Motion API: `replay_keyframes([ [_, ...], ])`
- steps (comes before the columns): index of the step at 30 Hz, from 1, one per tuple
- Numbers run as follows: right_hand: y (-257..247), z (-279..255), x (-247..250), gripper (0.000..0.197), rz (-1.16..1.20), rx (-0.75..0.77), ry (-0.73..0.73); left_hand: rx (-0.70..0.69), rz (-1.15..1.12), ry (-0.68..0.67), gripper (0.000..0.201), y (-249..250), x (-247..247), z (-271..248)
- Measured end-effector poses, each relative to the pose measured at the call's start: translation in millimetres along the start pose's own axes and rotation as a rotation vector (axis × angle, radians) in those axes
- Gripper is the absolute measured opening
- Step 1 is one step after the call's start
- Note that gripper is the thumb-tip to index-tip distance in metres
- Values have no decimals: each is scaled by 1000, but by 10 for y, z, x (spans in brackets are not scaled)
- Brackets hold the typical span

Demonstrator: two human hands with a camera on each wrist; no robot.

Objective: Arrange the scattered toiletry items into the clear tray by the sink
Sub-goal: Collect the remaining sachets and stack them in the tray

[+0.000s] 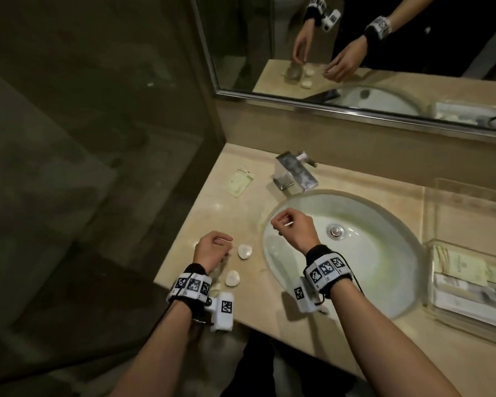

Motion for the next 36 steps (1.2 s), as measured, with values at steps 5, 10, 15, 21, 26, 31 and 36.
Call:
replay_keyframes([
  [5,-315,417,-527,12,-28,7,-27,12,161,-99,30,-306,417,282],
  [10,-455,832,-897,28,-114,30,-85,-46,340,-223,55,-434,537,458],
  [15,-565,1114,-1125,55,-298,78,-158,-94,459,-239,59,-525,562,652],
  [21,-482,1278,-1321,85,-591,107,-266,-70,435,-287,44,-554,565,747],
  [26,-426,1194,-1331,88,-739,121,-225,-43,427,-294,25,-519,569,801],
  [31,-429,1056,-1214,59,-805,139,-150,-95,433,-239,29,-493,573,832],
  [36,-450,828,-1101,38,-926,210,-66,-66,334,-190,24,-344,574,847],
])
Point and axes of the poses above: each hand's wrist, its own z-axis towards the middle knuckle, its own x-axis out of the back of the hand, y = z × x, the point moved 4 cm from there along z, towards the middle knuckle, and after that the axes turned 5 degrees about -z, right-handed, at the moved point
